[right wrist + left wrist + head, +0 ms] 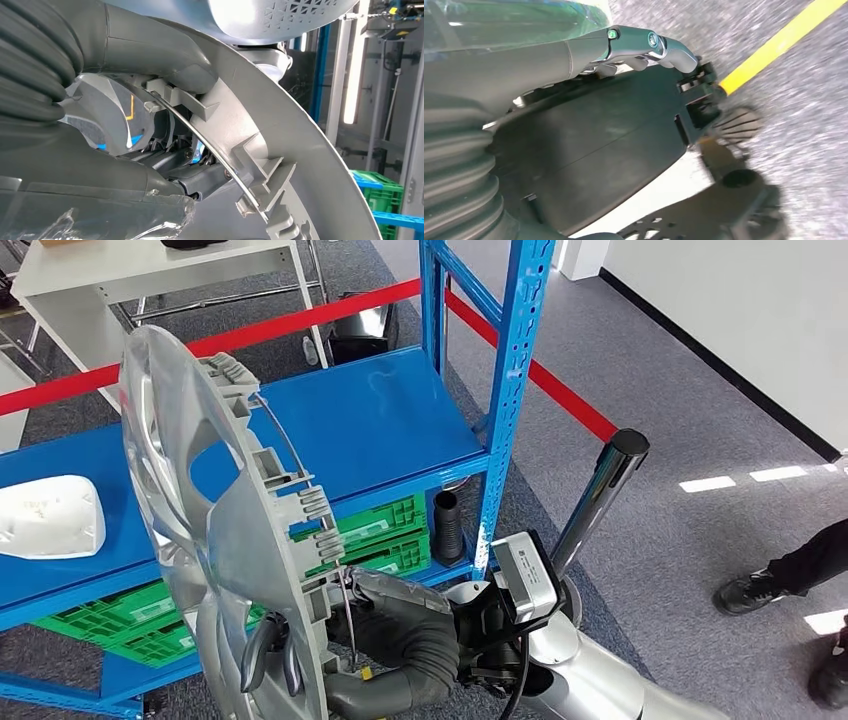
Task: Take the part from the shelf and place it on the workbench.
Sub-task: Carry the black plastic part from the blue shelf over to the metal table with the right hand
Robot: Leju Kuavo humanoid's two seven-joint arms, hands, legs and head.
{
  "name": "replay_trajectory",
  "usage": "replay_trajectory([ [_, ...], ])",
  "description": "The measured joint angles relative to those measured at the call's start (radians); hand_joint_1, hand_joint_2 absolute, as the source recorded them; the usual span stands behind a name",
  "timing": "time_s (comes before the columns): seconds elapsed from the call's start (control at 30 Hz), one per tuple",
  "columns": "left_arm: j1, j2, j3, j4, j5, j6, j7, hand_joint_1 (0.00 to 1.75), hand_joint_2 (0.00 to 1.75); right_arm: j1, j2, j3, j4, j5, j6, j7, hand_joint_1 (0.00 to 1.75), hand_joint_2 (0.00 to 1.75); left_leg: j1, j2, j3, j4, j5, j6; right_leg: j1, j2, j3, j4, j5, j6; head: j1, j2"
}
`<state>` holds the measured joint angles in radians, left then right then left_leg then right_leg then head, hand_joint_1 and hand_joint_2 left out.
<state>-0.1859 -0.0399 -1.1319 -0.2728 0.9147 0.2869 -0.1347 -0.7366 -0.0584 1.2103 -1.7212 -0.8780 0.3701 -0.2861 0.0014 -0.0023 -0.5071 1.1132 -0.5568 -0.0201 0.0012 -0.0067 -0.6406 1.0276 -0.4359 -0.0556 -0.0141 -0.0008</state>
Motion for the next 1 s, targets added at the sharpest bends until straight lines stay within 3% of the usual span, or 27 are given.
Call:
replay_trajectory([
  [0.07, 0.005, 0.0, 0.0, 0.0, 0.001, -0.001, 0.002, 0.0, 1.75, -0.001, 0.0, 0.0, 0.0, 0.001, -0.002, 0.0, 1.75, 1.75, -0.006, -0.001, 0.054, -0.104, 0.007, 0.013, 0.001, -0.001, -0.011, 0.0, 0.015, 0.009, 0.0, 0.0],
  [0.17, 0.009, -0.001, 0.0, 0.0, 0.001, -0.003, 0.003, 0.0, 1.75, -0.003, 0.0, -0.001, 0.0, 0.002, -0.005, -0.002, 1.75, 1.75, -0.009, 0.0, 0.052, -0.14, 0.013, 0.025, -0.002, -0.003, -0.023, -0.004, 0.038, 0.026, 0.0, 0.0],
  [0.2, 0.009, -0.002, 0.0, 0.0, 0.001, -0.003, 0.003, 0.0, 1.75, -0.004, -0.001, -0.001, 0.0, 0.004, -0.006, -0.004, 1.75, 1.75, -0.007, 0.002, 0.046, -0.145, 0.024, 0.029, -0.002, -0.002, -0.029, 0.001, 0.03, 0.032, 0.001, 0.0],
  [0.27, 0.008, -0.005, -0.001, 0.0, 0.001, -0.002, 0.002, 0.0, 1.75, -0.005, -0.004, 0.0, 0.0, 0.008, -0.006, -0.006, 1.75, 1.75, -0.002, 0.005, 0.03, -0.154, 0.048, 0.039, -0.004, 0.0, -0.05, 0.058, -0.036, 0.043, 0.007, 0.0],
  [0.33, 0.007, -0.005, 0.0, 0.0, 0.001, -0.002, 0.001, 0.0, 1.75, -0.005, -0.007, 0.001, 0.0, 0.013, -0.007, -0.008, 1.75, 1.75, -0.003, 0.005, 0.005, -0.152, 0.067, 0.045, -0.008, 0.001, -0.082, 0.181, -0.124, 0.051, 0.014, 0.0],
  [0.37, 0.005, -0.005, 0.0, 0.0, 0.001, -0.002, 0.0, 0.0, 1.75, -0.003, -0.009, 0.001, 0.001, 0.014, -0.008, -0.008, 1.75, 1.75, -0.003, 0.006, -0.008, -0.15, 0.077, 0.045, -0.009, 0.001, -0.091, 0.237, -0.143, 0.054, 0.017, 0.0],
  [0.4, 0.003, -0.005, 0.0, 0.0, 0.001, -0.002, 0.0, 0.0, 1.75, -0.002, -0.01, 0.001, 0.001, 0.015, -0.008, -0.008, 1.75, 1.75, -0.003, 0.006, -0.023, -0.147, 0.086, 0.044, -0.01, 0.001, -0.088, 0.266, -0.139, 0.056, 0.018, 0.0],
  [0.43, 0.001, -0.005, 0.0, 0.0, 0.001, -0.002, 0.0, 0.0, 1.75, -0.002, -0.011, 0.001, 0.001, 0.015, -0.009, -0.008, 1.75, 1.75, -0.003, 0.006, -0.038, -0.142, 0.093, 0.043, -0.01, 0.001, -0.068, 0.261, -0.117, 0.056, 0.019, 0.0],
  [0.5, -0.003, -0.005, 0.0, 0.0, 0.001, -0.002, -0.001, 0.0, 1.75, -0.002, -0.012, 0.001, 0.001, 0.016, -0.01, -0.009, 1.75, 1.75, -0.003, 0.005, -0.065, -0.128, 0.104, 0.038, -0.011, 0.001, 0.016, 0.153, -0.075, 0.053, 0.021, 0.0],
  [0.57, -0.007, -0.005, 0.001, 0.0, 0.003, -0.001, -0.002, 0.0, 1.75, -0.005, -0.011, 0.0, 0.0, 0.017, -0.011, -0.009, 1.75, 1.75, -0.006, 0.005, -0.085, -0.113, 0.112, 0.029, -0.009, 0.001, 0.095, 0.029, -0.081, 0.044, 0.022, 0.0],
  [0.6, -0.007, -0.005, 0.001, 0.0, 0.004, 0.0, -0.003, 0.0, 1.75, -0.006, -0.011, 0.0, 0.0, 0.018, -0.012, -0.009, 1.75, 1.75, -0.008, 0.005, -0.091, -0.109, 0.117, 0.023, -0.007, 0.002, 0.112, -0.004, -0.091, 0.039, 0.022, 0.0],
  [0.67, -0.008, -0.004, 0.001, 0.0, 0.004, 0.001, -0.004, 0.0, 1.75, -0.006, -0.01, -0.001, 0.0, 0.02, -0.015, -0.01, 1.75, 1.75, -0.008, 0.005, -0.099, -0.107, 0.129, 0.011, -0.006, 0.002, 0.11, -0.015, -0.088, 0.025, 0.021, 0.0],
  [0.73, -0.009, -0.003, 0.001, 0.0, 0.004, 0.001, -0.004, 0.0, 1.75, -0.006, -0.01, -0.001, 0.0, 0.023, -0.018, -0.01, 1.75, 1.75, -0.007, 0.003, -0.109, -0.091, 0.108, 0.0, -0.011, -0.002, 0.097, -0.018, -0.073, 0.011, 0.018, 0.0],
  [0.77, -0.01, -0.002, 0.001, 0.0, 0.004, 0.002, -0.005, 0.0, 1.75, -0.006, -0.01, -0.001, 0.0, 0.024, -0.019, -0.01, 1.75, 1.75, -0.006, 0.003, -0.118, -0.059, 0.071, -0.005, -0.013, -0.004, 0.088, -0.019, -0.063, 0.005, 0.014, 0.0],
  [0.83, -0.012, -0.002, 0.001, 0.0, 0.003, 0.002, -0.006, 0.0, 1.75, -0.007, -0.009, -0.001, 0.0, 0.027, -0.02, -0.01, 1.75, 1.75, -0.002, 0.002, -0.141, 0.056, -0.026, -0.015, -0.012, -0.005, 0.067, -0.018, -0.046, -0.001, 0.005, 0.0],
  [0.87, -0.014, -0.001, 0.001, 0.0, 0.003, 0.002, -0.006, 0.0, 1.75, -0.006, -0.009, 0.0, 0.0, 0.029, -0.021, -0.01, 1.75, 1.75, -0.001, 0.002, -0.147, 0.116, -0.058, -0.018, -0.011, -0.006, 0.054, -0.016, -0.037, -0.002, 0.003, 0.0],
  [0.9, -0.014, -0.001, 0.001, 0.0, 0.003, 0.002, -0.006, 0.0, 1.75, -0.006, -0.009, 0.001, 0.0, 0.031, -0.021, -0.01, 1.75, 1.75, -0.001, 0.002, -0.142, 0.154, -0.069, -0.019, -0.009, -0.006, 0.041, -0.014, -0.028, -0.002, 0.002, 0.0],
  [0.93, -0.013, -0.001, 0.0, 0.0, 0.004, 0.002, -0.005, 0.0, 1.75, -0.006, -0.01, 0.001, 0.0, 0.032, -0.022, -0.01, 1.75, 1.75, -0.001, 0.002, -0.125, 0.161, -0.058, -0.018, -0.008, -0.005, 0.027, -0.012, -0.02, -0.002, 0.001, 0.0],
  [1.0, -0.007, 0.0, 0.0, 0.0, 0.005, 0.002, -0.002, 0.0, 1.75, -0.006, -0.009, 0.001, 0.0, 0.033, -0.024, -0.01, 1.75, 1.75, -0.001, 0.002, -0.05, 0.072, -0.005, -0.011, -0.007, -0.003, 0.003, -0.007, -0.003, 0.001, -0.001, 0.0],
])
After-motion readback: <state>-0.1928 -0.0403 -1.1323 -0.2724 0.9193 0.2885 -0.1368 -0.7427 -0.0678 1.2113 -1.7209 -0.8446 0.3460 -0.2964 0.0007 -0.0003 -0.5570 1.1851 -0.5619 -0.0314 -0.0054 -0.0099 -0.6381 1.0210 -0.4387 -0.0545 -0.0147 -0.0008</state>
